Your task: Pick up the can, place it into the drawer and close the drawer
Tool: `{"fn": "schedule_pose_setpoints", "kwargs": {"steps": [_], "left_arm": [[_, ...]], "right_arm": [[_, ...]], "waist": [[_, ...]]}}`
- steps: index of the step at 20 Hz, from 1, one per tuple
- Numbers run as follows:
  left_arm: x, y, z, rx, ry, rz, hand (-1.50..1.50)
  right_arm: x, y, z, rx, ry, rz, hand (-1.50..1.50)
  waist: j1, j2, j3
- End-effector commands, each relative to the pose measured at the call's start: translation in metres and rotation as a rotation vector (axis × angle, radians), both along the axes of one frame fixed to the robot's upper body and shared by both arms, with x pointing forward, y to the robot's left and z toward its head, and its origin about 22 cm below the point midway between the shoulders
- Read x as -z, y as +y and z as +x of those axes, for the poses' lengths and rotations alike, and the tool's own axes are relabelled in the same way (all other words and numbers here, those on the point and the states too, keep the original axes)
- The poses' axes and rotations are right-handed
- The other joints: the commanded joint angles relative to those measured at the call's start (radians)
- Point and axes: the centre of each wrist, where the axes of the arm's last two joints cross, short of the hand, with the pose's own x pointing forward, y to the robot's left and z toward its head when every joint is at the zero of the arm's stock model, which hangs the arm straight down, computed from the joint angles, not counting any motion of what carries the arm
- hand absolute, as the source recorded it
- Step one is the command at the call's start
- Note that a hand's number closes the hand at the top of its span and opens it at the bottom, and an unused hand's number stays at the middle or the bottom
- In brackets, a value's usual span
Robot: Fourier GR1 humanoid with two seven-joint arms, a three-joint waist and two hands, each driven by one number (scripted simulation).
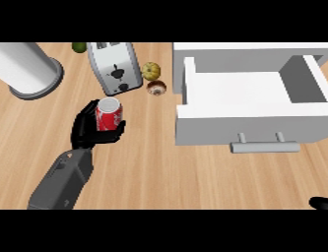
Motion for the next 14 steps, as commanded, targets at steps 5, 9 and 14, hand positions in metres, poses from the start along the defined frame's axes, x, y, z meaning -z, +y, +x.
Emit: {"fn": "schedule_pose_setpoints", "kwargs": {"steps": [5,9,14], "left_arm": [[-0.068,-0.059,0.048,0.195,-0.041,0.045,1.50],[-0.102,-0.088,0.050,0.215,-0.070,0.064,1.50],[-0.155,-0.122,0.054,0.236,-0.094,0.053,1.50]], "right_arm": [[-0.003,-0.009,0.002,0.025,-0.012,-0.025,-1.50],[0.006,-0.007,-0.016,0.028,0.002,-0.027,-1.50],[-0.008,0.003,-0.011,0.025,-0.020,-0.027,-1.50]], "waist": [[0.013,-0.005,0.001],[0.016,-0.008,0.002],[0.016,-0.006,0.001]]}}
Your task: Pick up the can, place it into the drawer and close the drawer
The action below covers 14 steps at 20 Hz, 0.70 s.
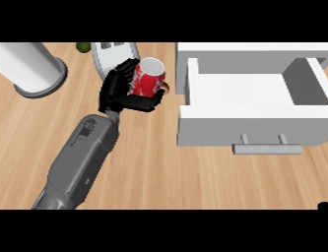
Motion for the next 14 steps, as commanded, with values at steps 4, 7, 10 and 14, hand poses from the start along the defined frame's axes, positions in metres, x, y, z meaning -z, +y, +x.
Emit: {"fn": "schedule_pose_setpoints", "kwargs": {"steps": [4,7,10,14], "left_arm": [[-0.090,-0.045,0.012,0.069,-0.038,-0.004,1.50],[-0.117,-0.052,0.022,0.052,-0.025,0.016,1.50],[-0.152,-0.078,0.020,0.073,-0.044,0.046,1.50],[-0.164,-0.101,0.022,0.072,-0.025,0.063,1.50]], "right_arm": [[-0.005,-0.002,0.012,-0.001,0.021,0.006,-1.50],[0.004,0.001,0.018,-0.005,-0.011,0.009,-1.50],[-0.004,-0.002,0.028,0.004,-0.018,0.010,-1.50],[-0.010,0.012,0.013,-0.011,-0.010,0.005,-1.50]], "waist": [[0.000,0.002,0.000],[-0.005,0.005,0.000],[-0.003,0.005,0.000],[-0.020,0.006,0.000]]}}
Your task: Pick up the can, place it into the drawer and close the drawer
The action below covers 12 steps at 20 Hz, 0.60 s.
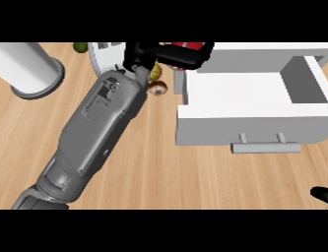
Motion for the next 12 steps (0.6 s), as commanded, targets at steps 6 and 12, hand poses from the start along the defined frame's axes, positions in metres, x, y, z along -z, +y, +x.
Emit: {"fn": "schedule_pose_setpoints", "kwargs": {"steps": [6,12], "left_arm": [[-0.071,-0.047,0.007,0.010,-0.009,0.055,1.50],[-0.075,-0.062,0.019,-0.018,0.006,0.095,1.50]], "right_arm": [[-0.004,0.009,0.007,0.000,0.001,-0.024,-1.50],[-0.011,-0.001,-0.010,-0.030,-0.006,-0.006,-1.50]], "waist": [[-0.008,0.003,0.000],[-0.045,0.009,0.001]]}}
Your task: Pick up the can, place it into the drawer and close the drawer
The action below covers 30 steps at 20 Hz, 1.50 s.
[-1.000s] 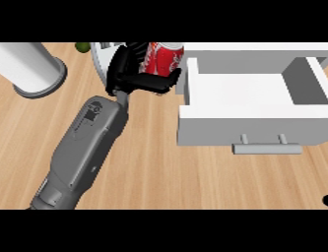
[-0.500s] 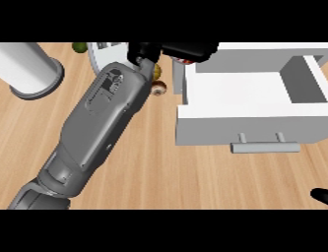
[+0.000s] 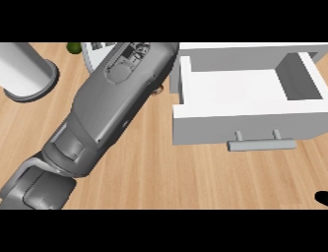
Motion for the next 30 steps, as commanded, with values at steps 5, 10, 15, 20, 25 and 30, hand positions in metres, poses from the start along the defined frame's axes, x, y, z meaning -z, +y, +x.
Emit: {"fn": "schedule_pose_setpoints", "kwargs": {"steps": [5,10,15,20,25,30], "left_arm": [[-0.029,-0.025,0.002,-0.013,0.004,0.060,1.50],[-0.009,-0.023,0.008,-0.048,-0.002,0.087,1.50],[-0.008,-0.023,0.011,-0.143,-0.005,0.083,-1.50],[0.003,-0.019,0.015,-0.197,-0.014,0.091,-1.50],[-0.015,-0.028,0.011,-0.208,-0.031,0.077,-1.50],[-0.019,-0.028,0.012,-0.240,-0.011,0.025,-1.50]], "right_arm": [[-0.005,-0.004,-0.002,-0.005,-0.020,0.013,-1.50],[-0.008,0.001,0.010,-0.026,-0.022,-0.014,-1.50],[-0.014,0.006,-0.001,-0.034,-0.002,-0.013,-1.50],[0.000,0.000,0.014,-0.042,-0.021,-0.013,-1.50],[-0.024,0.006,0.019,-0.048,-0.045,-0.138,-1.50],[-0.029,0.010,0.023,-0.094,-0.095,-0.259,-1.50]], "waist": [[-0.012,0.003,0.001],[-0.039,0.013,0.001],[-0.059,0.013,0.002],[-0.058,0.022,0.003],[-0.054,0.021,0.002],[-0.075,0.028,0.003]]}}
